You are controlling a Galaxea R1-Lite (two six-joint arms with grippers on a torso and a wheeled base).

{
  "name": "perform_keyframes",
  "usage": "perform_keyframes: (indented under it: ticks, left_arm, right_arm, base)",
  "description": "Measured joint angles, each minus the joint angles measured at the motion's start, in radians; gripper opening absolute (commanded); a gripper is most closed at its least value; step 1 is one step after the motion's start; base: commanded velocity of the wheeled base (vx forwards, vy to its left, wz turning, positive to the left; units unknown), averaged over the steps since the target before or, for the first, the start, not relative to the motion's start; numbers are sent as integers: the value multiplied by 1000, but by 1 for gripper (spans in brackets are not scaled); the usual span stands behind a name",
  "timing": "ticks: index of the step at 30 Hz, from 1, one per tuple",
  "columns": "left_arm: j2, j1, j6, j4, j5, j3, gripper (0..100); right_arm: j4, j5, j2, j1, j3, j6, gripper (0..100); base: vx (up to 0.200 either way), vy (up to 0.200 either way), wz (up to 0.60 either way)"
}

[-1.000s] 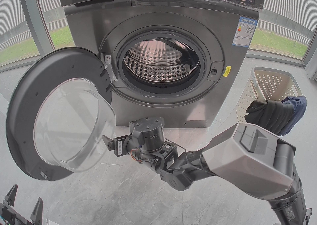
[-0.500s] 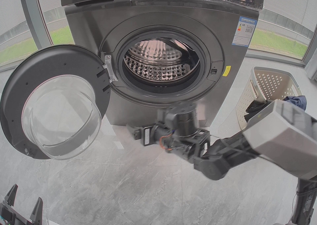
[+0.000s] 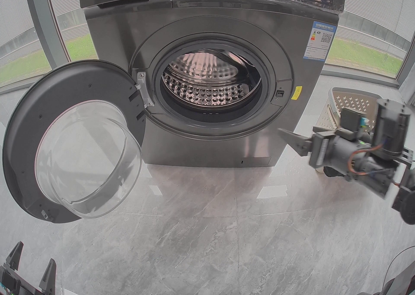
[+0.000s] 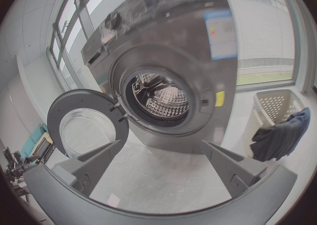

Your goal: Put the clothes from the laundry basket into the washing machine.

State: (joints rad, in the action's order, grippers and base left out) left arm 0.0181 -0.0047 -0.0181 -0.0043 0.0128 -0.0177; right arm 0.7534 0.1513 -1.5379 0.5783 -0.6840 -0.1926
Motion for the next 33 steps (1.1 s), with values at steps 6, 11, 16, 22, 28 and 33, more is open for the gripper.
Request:
perform_keyframes:
  ticks: [6, 11, 16, 22, 28, 33]
  left_arm:
    - [0, 0, 0, 0, 0, 0, 100]
    - [0, 0, 0, 0, 0, 0, 100]
    - [0, 0, 0, 0, 1, 0, 100]
    - [0, 0, 0, 0, 1, 0, 100]
    - [0, 0, 0, 0, 1, 0, 100]
    - [0, 0, -1, 1, 1, 0, 100]
  right_arm:
    - [-13, -13, 301, -163, 243, 47, 100]
    - [-74, -48, 550, -283, 424, 73, 100]
    - [-245, -81, 807, -373, 540, 95, 100]
    - [-533, -119, 1116, -450, 609, 121, 100]
    - [-727, -132, 1363, -534, 651, 171, 100]
    - [-757, -141, 1466, -573, 664, 196, 100]
  base:
    - [0, 0, 0]
    - [0, 0, 0]
    - [0, 0, 0]
    - [0, 0, 0]
    - [100, 0, 0]
    - [200, 0, 0]
